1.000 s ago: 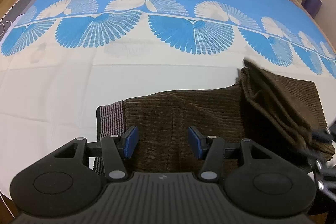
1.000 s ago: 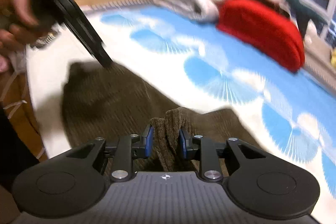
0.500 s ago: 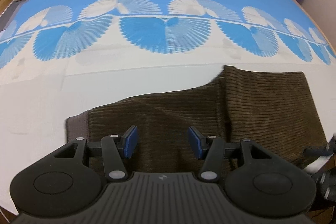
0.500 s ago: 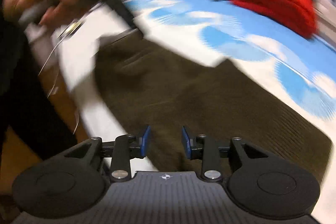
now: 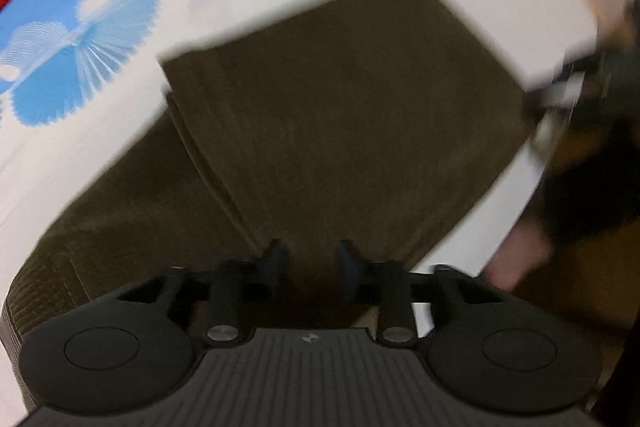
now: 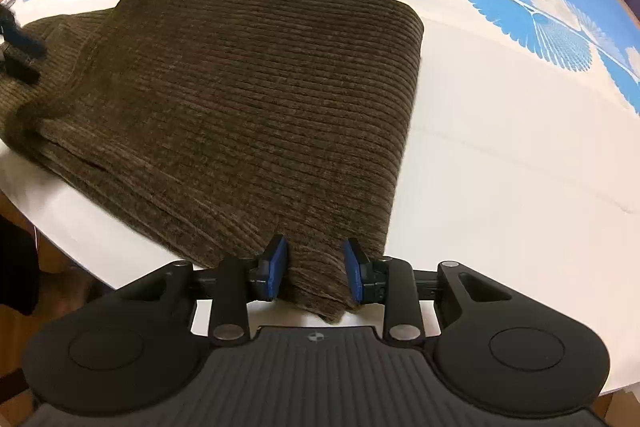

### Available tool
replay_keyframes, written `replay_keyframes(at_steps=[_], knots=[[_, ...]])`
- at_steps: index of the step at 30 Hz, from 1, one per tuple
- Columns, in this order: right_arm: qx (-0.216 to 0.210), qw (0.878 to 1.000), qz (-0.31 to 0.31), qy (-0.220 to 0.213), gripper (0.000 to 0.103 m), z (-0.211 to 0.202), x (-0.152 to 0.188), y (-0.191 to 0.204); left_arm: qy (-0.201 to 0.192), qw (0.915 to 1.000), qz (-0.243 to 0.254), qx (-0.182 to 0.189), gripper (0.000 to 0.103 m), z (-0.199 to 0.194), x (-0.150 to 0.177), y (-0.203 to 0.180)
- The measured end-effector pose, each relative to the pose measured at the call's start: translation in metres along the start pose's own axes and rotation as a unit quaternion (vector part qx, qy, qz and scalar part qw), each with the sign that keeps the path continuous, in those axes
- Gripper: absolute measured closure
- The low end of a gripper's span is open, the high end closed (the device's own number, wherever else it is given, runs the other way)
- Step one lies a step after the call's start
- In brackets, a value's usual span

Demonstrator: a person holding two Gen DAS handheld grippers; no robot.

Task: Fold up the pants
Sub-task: 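Smooth the folded pants flat with both grippers open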

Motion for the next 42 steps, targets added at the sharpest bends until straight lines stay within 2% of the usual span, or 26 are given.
replay_keyframes(at_steps=[2, 4, 6, 9, 11, 13, 17, 18, 20, 21, 22, 24, 27, 28, 30, 31, 33, 34, 35, 36, 37, 38, 42], knots=[[0.0, 1.0, 0.003, 0.004, 0.07, -0.002, -0.002, -0.003, 0.023, 0.9991, 0.034, -0.008, 0.077, 0.011, 0.012, -0.005], [0.002, 1.0, 0.004, 0.003, 0.071, -0.003, -0.008, -0.002, 0.012, 0.9991, 0.041, -0.003, 0.077, 0.008, 0.01, -0.006], [-0.001, 0.999, 0.006, -0.032, 0.07, -0.01, -0.023, -0.001, -0.017, 0.9997, 0.016, 0.005, 0.077, 0.001, 0.0, 0.001], [-0.037, 0.994, 0.012, -0.101, 0.07, -0.028, -0.045, 0.013, -0.074, 0.997, -0.022, -0.012, 0.075, -0.006, -0.022, 0.016], [-0.054, 0.991, 0.0, -0.12, 0.068, -0.03, -0.05, 0.025, -0.101, 0.9935, -0.048, -0.025, 0.075, -0.007, -0.033, 0.026], [-0.058, 0.992, -0.024, -0.106, 0.068, -0.02, -0.045, 0.036, -0.117, 0.9906, -0.066, -0.022, 0.075, -0.003, -0.041, 0.031], [-0.053, 0.995, -0.072, -0.032, 0.066, 0.006, -0.02, 0.051, -0.1, 0.9913, -0.068, -0.051, 0.075, 0.019, -0.043, 0.045], [-0.051, 0.995, -0.077, -0.029, 0.066, 0.007, -0.019, 0.052, -0.08, 0.9923, -0.071, -0.063, 0.075, 0.027, -0.037, 0.051], [-0.047, 0.995, -0.078, -0.031, 0.066, 0.005, -0.022, 0.054, -0.036, 0.9901, -0.069, -0.117, 0.071, 0.04, -0.026, 0.07], [-0.046, 0.995, -0.074, -0.037, 0.066, 0.004, -0.026, 0.053, -0.044, 0.9873, -0.067, -0.137, 0.073, 0.037, -0.029, 0.079], [-0.045, 0.995, -0.067, -0.051, 0.066, 0.001, -0.03, 0.052, -0.067, 0.984, -0.07, -0.15, 0.073, 0.029, -0.037, 0.085], [-0.054, 0.994, -0.05, -0.083, 0.066, -0.007, -0.041, 0.055, -0.122, 0.9774, -0.1, -0.141, 0.073, 0.014, -0.055, 0.094], [-0.07, 0.989, -0.043, -0.125, 0.064, -0.014, -0.054, 0.065, -0.16, 0.9713, -0.134, -0.114, 0.073, 0.007, -0.071, 0.09], [-0.076, 0.988, -0.041, -0.126, 0.062, -0.013, -0.055, 0.07, -0.167, 0.9712, -0.135, -0.103, 0.073, 0.009, -0.076, 0.086], [-0.081, 0.99, -0.052, -0.101, 0.059, -0.007, -0.047, 0.077, -0.177, 0.9719, -0.123, -0.095, 0.072, 0.012, -0.087, 0.076], [-0.077, 0.992, -0.065, -0.079, 0.059, 0.001, -0.042, 0.081, -0.177, 0.9727, -0.115, -0.097, 0.072, 0.017, -0.091, 0.073], [-0.066, 0.993, -0.092, -0.042, 0.058, 0.012, -0.028, 0.085, -0.152, 0.9766, -0.106, -0.108, 0.072, 0.029, -0.089, 0.072], [-0.064, 0.993, -0.095, -0.043, 0.058, 0.013, -0.029, 0.087, -0.126, 0.979, -0.109, -0.117, 0.071, 0.036, -0.082, 0.073], [-0.062, 0.993, -0.094, -0.043, 0.058, 0.012, -0.032, 0.087, -0.082, 0.9814, -0.117, -0.128, 0.07, 0.049, -0.068, 0.077], [-0.061, 0.993, -0.091, -0.043, 0.058, 0.01, -0.035, 0.086, -0.049, 0.9815, -0.125, -0.136, 0.063, 0.058, -0.058, 0.081], [-0.06, 0.993, -0.086, -0.046, 0.058, 0.009, -0.037, 0.086, -0.033, 0.9797, -0.138, -0.141, 0.058, 0.063, -0.051, 0.086], [-0.058, 0.994, -0.082, -0.047, 0.058, 0.007, -0.04, 0.085, -0.04, 0.9776, -0.149, -0.143, 0.055, 0.059, -0.051, 0.09], [-0.047, 0.995, -0.076, -0.048, 0.058, -0.002, -0.051, 0.078, -0.085, 0.9715, -0.175, -0.136, 0.054, 0.034, -0.059, 0.097]])
Point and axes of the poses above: each gripper's, at about its wrist camera, not at the fingertips, and z roughly the way its jaws point, y to its left, x to its underside, the point moved 10 cm from there along z, roughly the way its jaws point, and after that the axes turned 9 degrees about -y, right-handed, at the moved point
